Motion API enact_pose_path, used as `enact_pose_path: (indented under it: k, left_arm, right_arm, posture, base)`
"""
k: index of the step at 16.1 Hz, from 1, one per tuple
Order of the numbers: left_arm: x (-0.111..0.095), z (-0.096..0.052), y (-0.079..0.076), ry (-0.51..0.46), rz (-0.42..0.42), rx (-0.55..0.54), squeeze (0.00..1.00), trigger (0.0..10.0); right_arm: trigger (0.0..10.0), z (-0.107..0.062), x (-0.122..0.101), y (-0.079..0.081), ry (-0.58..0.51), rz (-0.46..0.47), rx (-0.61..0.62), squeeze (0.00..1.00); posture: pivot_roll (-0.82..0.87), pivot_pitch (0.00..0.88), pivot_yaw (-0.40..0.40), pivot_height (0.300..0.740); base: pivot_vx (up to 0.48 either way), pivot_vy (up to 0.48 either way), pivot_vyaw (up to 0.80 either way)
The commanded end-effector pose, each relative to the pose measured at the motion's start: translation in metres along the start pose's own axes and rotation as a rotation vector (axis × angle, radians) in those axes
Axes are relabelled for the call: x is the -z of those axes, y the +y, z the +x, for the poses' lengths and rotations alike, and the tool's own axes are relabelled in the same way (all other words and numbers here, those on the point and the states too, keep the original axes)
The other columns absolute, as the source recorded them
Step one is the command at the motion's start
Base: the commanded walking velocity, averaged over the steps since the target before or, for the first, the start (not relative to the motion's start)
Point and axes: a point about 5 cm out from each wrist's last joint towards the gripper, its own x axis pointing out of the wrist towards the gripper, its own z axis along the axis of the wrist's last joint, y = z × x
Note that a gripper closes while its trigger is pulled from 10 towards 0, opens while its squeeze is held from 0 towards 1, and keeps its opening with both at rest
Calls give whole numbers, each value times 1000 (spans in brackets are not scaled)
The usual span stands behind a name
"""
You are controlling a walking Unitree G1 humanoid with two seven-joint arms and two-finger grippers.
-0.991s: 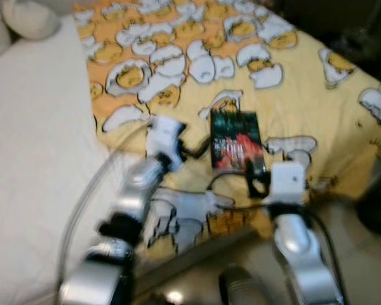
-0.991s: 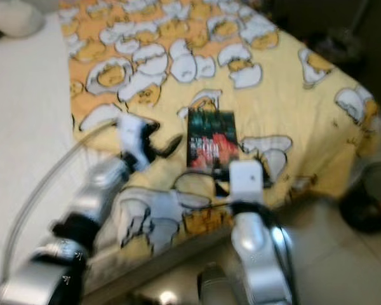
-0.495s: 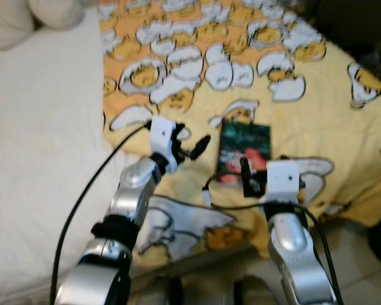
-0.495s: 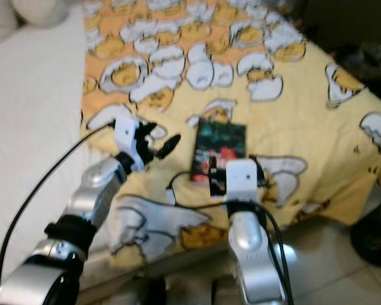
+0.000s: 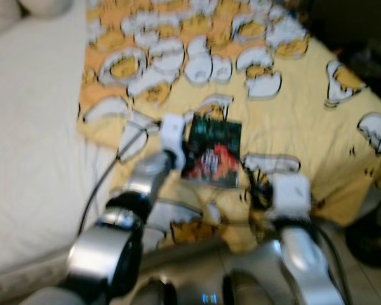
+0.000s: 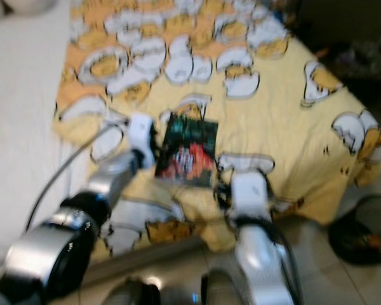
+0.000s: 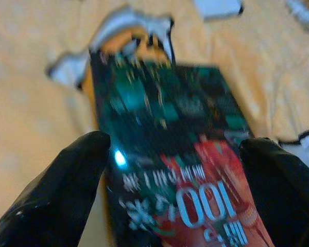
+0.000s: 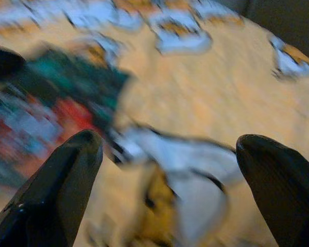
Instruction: Clean up the room
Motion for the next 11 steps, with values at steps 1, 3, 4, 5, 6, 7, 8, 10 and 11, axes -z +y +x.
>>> enact_pose_path:
  k: [1, 3, 4, 5, 6, 7, 8, 10, 11]
  left_arm:
    - [5, -3, 11, 39, -14, -66, 0, 10000]
    - [0, -3, 15, 28, -29, -88, 0, 10000]
    - [-1, -3, 16, 22, -42, -93, 0, 10000]
    - [-1, -4, 19, 25, -35, -109, 0, 10000]
    - [0, -5, 23, 26, -23, -127, 0, 10000]
    - [2, -7, 27, 34, 37, -151, 0, 10000]
    - [1, -7, 26, 27, 73, -147, 0, 10000]
    - [8, -6, 19, 34, 33, -120, 0, 10000]
    - [11, -6, 18, 43, 7, -112, 0, 10000]
  right_arm:
    - [10000, -8, -7, 3, -16, 8, -24, 0]
    - [10000, -24, -6, 0, -6, -1, -30, 0]
    - [10000, -31, -6, -2, 9, -5, -27, 0]
    - [10000, -36, -4, -3, 26, -7, -24, 0]
    - [10000, -39, -3, -4, 34, -10, -24, 0]
    - [10000, -45, -1, -6, 49, -16, -26, 0]
    - [10000, -48, -1, -6, 57, -20, -28, 0]
    - [10000, -51, -2, -6, 68, -19, -32, 0]
    - [10000, -51, -2, -5, 69, -19, -35, 0]
  posture:
    - [-322, 259, 70, 723]
    - [-356, 286, 67, 723]
    - [-364, 295, 67, 723]
    - [-368, 305, 66, 723]
    - [-371, 313, 66, 723]
    - [-371, 317, 66, 723]
    - [-370, 321, 65, 723]
    - [-370, 330, 62, 723]
    - [-371, 330, 59, 723]
  base:
    - [0, 0, 0]
    - [0, 0, 0]
    - [0, 0, 0]
    - [0, 0, 0]
    - [0, 0, 0]
    - [0, 0, 0]
    - [0, 0, 0]
    - [0, 0, 0]
    - [0, 0, 0]
